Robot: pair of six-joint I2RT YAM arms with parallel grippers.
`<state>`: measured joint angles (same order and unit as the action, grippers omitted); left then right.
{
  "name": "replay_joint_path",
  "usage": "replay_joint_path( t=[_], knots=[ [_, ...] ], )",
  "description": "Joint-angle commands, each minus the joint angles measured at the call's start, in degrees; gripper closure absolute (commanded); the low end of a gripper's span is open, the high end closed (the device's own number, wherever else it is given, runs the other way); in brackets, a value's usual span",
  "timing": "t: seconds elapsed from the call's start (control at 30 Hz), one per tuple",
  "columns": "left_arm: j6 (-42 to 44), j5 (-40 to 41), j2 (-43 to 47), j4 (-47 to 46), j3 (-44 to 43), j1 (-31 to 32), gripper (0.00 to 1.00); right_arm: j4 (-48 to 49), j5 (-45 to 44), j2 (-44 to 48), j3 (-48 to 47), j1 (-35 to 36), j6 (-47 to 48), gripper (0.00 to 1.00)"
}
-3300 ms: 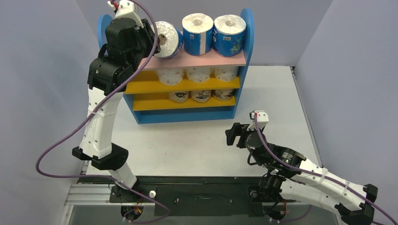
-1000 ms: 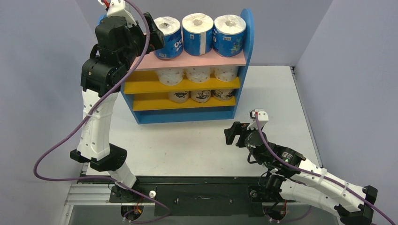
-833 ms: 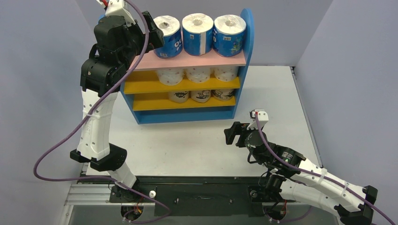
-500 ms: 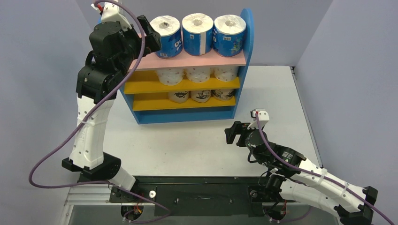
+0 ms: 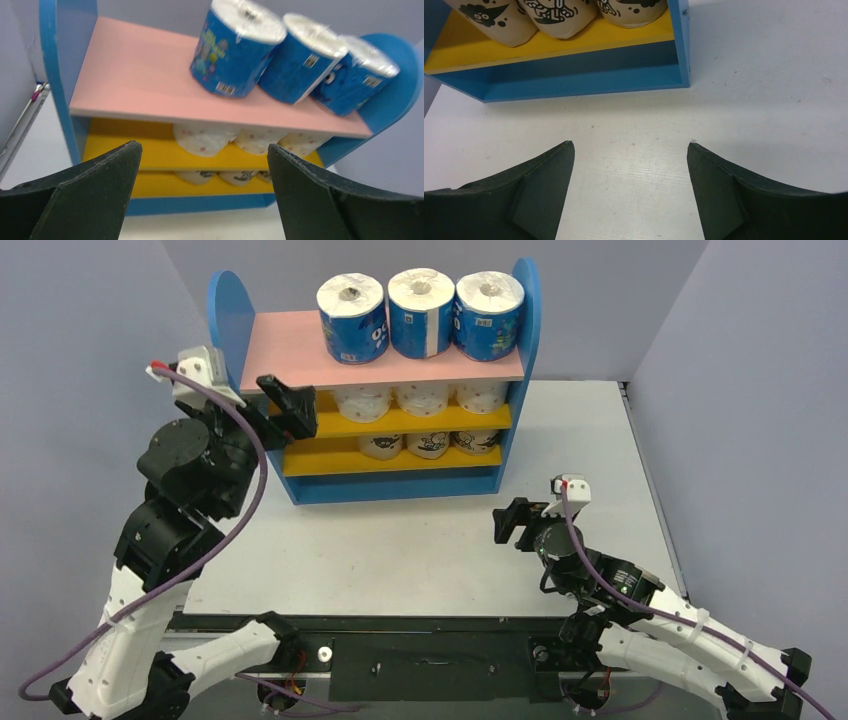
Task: Place and organize the paper towels onto the shelf
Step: Reset both arms
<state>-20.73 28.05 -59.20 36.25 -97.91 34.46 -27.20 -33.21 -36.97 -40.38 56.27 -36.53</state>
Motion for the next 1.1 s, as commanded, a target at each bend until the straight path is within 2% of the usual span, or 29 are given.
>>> replay_joint_path(
  t=[0.0, 0.17, 0.23, 0.53, 0.7, 0.87, 1.07],
  knots=[
    [3.46, 8.87, 6.35, -1.58, 12.05, 2.87, 0.04, 0.16, -6.00, 1.47, 1.78, -0.34, 0.78, 0.22],
    [-0.03, 8.89, 14.08, 3.27, 24.29, 3.08, 0.04, 1.78, -8.24, 3.76, 4.76, -0.29, -0.09, 0.22],
    [-2.17, 6.23, 15.76, 5.13, 28.46, 3.36, 0.04, 2.34, -8.92, 4.35, 5.43, -0.30, -0.37, 0.22],
    [-12.17, 1.19, 19.40, 7.72, 42.22, 6.57, 0.04, 3.80, -14.13, 4.81, 8.43, -0.33, -3.81, 0.21],
    [-16.47, 2.93, 18.47, 6.82, 47.23, 9.29, 0.04, 6.62, -16.89, 4.52, 11.70, -0.33, -6.22, 0.21],
    [-21.96, 5.13, 13.83, 5.21, 50.79, 13.48, 0.04, 8.56, -17.70, 3.42, 13.67, -0.28, -7.61, 0.21],
    [-27.72, 12.71, 9.05, 6.54, 50.60, 18.56, 0.04, 8.61, -17.76, 2.35, 13.72, -0.33, -8.42, 0.20]
  ],
)
